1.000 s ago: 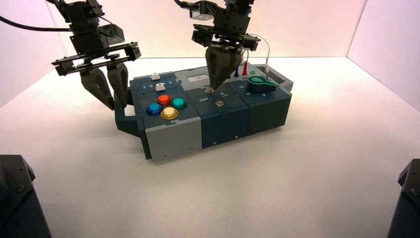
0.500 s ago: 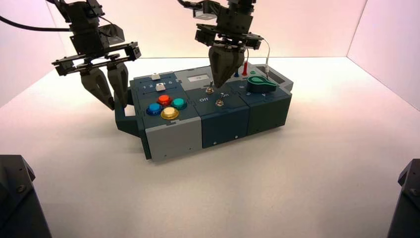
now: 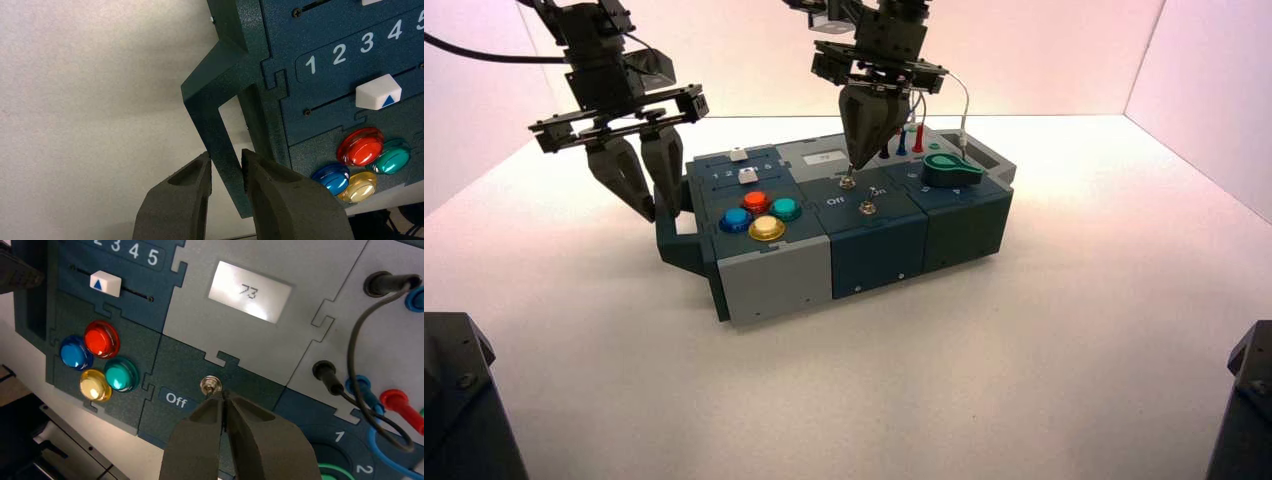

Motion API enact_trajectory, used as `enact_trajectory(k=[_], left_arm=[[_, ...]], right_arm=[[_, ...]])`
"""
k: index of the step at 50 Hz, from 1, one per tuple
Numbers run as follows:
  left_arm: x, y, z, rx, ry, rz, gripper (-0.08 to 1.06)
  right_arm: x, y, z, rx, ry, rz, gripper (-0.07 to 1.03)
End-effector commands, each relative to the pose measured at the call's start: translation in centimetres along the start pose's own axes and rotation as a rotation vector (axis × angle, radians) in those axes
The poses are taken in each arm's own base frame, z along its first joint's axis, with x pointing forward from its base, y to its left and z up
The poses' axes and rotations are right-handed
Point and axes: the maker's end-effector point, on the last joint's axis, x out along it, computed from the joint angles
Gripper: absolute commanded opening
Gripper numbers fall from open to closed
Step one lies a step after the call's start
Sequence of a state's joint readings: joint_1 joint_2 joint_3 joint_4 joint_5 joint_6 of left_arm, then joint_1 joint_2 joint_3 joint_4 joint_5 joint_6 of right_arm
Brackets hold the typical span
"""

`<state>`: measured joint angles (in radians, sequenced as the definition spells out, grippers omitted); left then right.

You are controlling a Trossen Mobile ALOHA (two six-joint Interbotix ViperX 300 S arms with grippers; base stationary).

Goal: Flip the top switch off with the right gripper.

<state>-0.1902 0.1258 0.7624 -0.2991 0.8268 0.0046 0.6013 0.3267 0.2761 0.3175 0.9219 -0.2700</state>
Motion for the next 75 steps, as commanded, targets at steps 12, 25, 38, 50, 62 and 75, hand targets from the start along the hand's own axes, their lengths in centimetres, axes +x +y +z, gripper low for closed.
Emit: enact_trajectory(k=[12, 25, 38, 50, 62, 75], left_arm=[[-0.3, 0.2, 0.7, 0.028, -0.027, 0.006, -0.03], [-0.3, 0.2, 0.7, 0.028, -0.025, 0.006, -0.03], [-0.3, 0.2, 0.7, 0.027, -0.025, 0.006, -0.03], [-0.3, 0.2, 0.7, 0.03, -0.025, 0.006, -0.03], [-0.3, 0.2, 0.7, 0.03, -0.027, 0.006, -0.03], [-0.3, 0.2, 0.8, 0.03, -0.028, 0.006, -0.03]], right_arm=[[-1.3, 1.0, 0.6, -0.012, -0.026, 0.015, -0.02], [-1.1, 1.4, 0.5, -0.017, -0.012, 0.023, -0.02], [-1.0, 2.2, 0.5, -0.022, -0.01, 0.036, -0.02], [-0.6, 3.0, 0.4, -0.032, -0.001, 0.045, -0.02], [-0.5, 3.4, 0.5, -0.034, -0.001, 0.053, -0.02], [-0.8, 4.4, 0.7, -0.05, 0.001, 0.065, -0.02]])
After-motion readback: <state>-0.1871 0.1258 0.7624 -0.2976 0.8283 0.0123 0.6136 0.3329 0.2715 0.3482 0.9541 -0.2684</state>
